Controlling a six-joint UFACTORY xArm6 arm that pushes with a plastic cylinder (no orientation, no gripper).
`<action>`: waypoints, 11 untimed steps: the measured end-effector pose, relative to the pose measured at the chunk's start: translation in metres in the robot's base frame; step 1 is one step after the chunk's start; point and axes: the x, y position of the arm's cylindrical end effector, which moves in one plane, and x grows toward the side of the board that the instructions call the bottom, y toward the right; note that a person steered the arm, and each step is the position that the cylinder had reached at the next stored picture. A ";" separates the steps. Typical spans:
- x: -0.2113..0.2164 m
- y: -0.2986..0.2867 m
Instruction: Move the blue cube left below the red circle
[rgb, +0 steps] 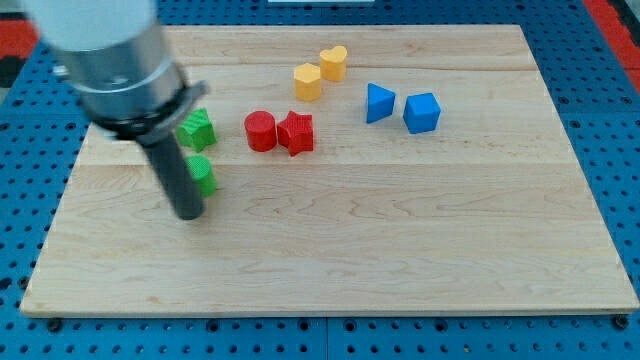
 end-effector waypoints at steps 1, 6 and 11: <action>-0.028 -0.028; -0.122 0.346; -0.105 0.180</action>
